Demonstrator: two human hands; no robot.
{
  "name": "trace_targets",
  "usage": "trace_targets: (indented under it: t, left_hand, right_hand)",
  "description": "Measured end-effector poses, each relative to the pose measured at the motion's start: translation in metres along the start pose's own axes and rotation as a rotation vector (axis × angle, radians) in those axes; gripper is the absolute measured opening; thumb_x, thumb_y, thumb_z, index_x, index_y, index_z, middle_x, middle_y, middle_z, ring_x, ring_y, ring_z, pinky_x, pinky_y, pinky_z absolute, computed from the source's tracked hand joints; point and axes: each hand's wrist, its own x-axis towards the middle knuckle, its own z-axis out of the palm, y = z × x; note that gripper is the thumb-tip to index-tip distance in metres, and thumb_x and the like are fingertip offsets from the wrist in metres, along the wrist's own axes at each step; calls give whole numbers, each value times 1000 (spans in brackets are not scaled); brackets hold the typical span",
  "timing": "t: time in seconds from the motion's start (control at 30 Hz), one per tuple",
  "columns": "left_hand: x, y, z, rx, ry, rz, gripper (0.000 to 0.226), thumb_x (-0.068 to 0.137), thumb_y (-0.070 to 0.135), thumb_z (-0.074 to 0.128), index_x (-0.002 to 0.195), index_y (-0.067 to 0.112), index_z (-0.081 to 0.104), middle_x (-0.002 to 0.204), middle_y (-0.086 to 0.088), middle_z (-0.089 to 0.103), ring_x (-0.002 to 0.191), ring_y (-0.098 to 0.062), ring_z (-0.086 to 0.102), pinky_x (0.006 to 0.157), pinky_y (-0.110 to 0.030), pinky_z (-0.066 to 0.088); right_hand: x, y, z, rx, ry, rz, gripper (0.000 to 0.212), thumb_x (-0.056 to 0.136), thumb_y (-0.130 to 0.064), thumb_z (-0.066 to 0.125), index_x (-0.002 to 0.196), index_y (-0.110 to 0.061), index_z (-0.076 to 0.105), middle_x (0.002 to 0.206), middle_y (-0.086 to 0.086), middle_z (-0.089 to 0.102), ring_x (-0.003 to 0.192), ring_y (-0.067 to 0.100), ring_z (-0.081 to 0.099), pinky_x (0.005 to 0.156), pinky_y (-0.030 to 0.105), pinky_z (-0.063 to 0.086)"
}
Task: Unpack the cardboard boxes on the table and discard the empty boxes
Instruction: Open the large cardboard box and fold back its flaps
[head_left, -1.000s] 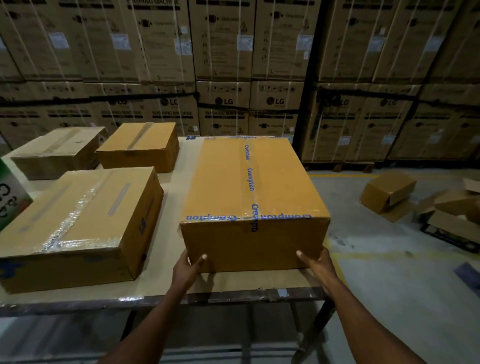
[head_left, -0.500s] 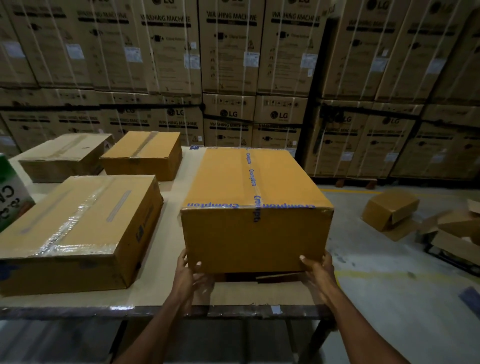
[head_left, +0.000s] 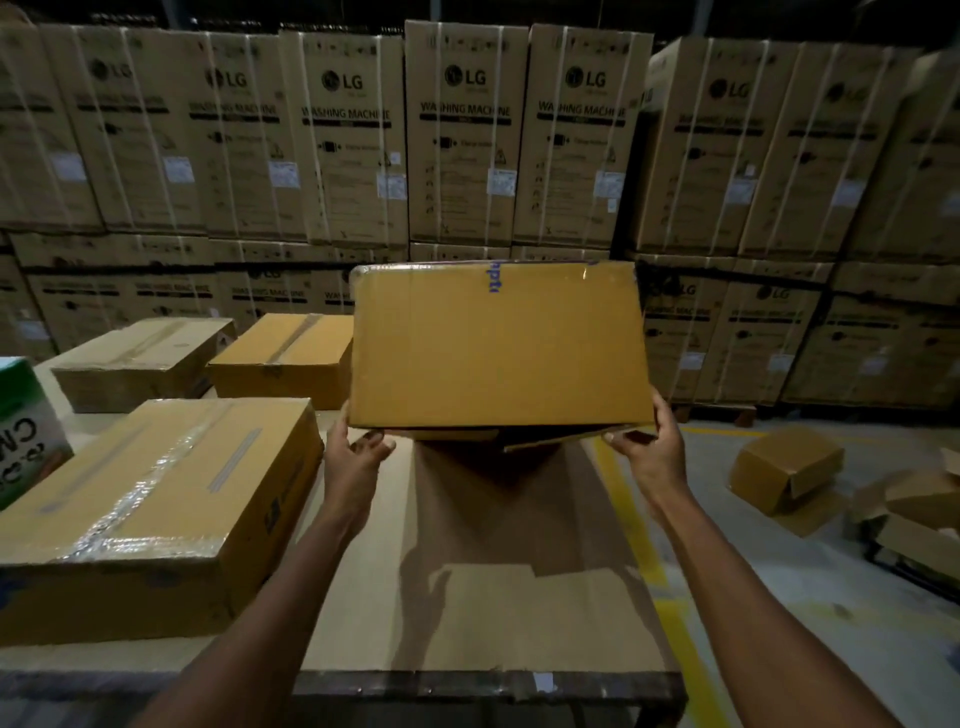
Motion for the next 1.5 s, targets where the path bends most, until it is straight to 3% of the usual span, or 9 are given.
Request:
trace_targets:
  t: [0.17,0.27,0.37,0.57,0.73,0.87,1.13,1.3,1.5]
  left_hand:
    - [41,52,3,182,14,161,89,80,15,83,152,33,34,153,-3,42,136,-27,42,106,-53,48]
    - [51,74,13,227,-19,257,106,73,26,89,155,39,22,161,-3,28,146,-31,27,109,-54,40]
    - [54,93,27,76,-86,269,123,69,14,90,158,37,7,165,-6,19,152,-30,20,114,-57,35]
    - [77,117,32,114,-23,326,128,59,40,96,156,39,13,160,-2,30,148,-25,31,112,-60,40]
    - [90,111,34,189,25,320,125,57,59,92,156,33,19,153,-1,41,141,-24,41,110,-56,44]
    - [104,96,34,272,11,306,123,56,69,86,154,31,23,151,-2,43,139,-26,43,109,-58,45]
    - [115,57,34,321,-22,329,118,65,59,88,154,46,12,160,3,29,145,-22,34,112,-55,41]
    - [94,-8,21,295,-53,146,122,67,46,91,156,42,8,161,0,29,143,-25,38,109,-55,45]
    - [62,-79,0,317,-107,-137,122,66,51,89,157,34,10,159,-3,35,141,-33,43,106,-58,46]
  right_hand:
    - [28,-51,3,79,30,-122,97,74,-49,87,155,-48,34,157,-2,44,144,25,41,112,57,44]
    - [40,-81,7,151,45,-196,86,82,-38,81,156,-37,36,153,-5,47,140,20,45,109,46,47]
    - [48,-104,13,174,30,-234,84,82,-44,79,155,-40,36,150,-3,50,132,19,53,98,39,53]
    - [68,-124,22,92,76,-278,86,79,-66,75,152,-36,41,146,-2,55,130,16,56,101,42,56]
    - [79,-119,29,50,90,-317,84,81,-66,74,152,-34,42,145,-3,56,129,13,57,104,43,54]
    - [82,-99,32,-7,26,-271,104,79,-61,80,160,-36,20,163,0,34,147,21,39,114,48,43]
    - [79,-25,38,-25,-52,9,133,60,-71,86,162,-38,10,168,-1,23,151,26,31,116,56,39]
    - [61,18,39,-6,-84,90,124,67,-58,89,162,-35,13,165,1,31,148,27,36,116,56,39]
    - [16,98,42,-102,-125,294,109,73,-35,90,159,-18,25,156,9,45,135,33,52,98,42,50]
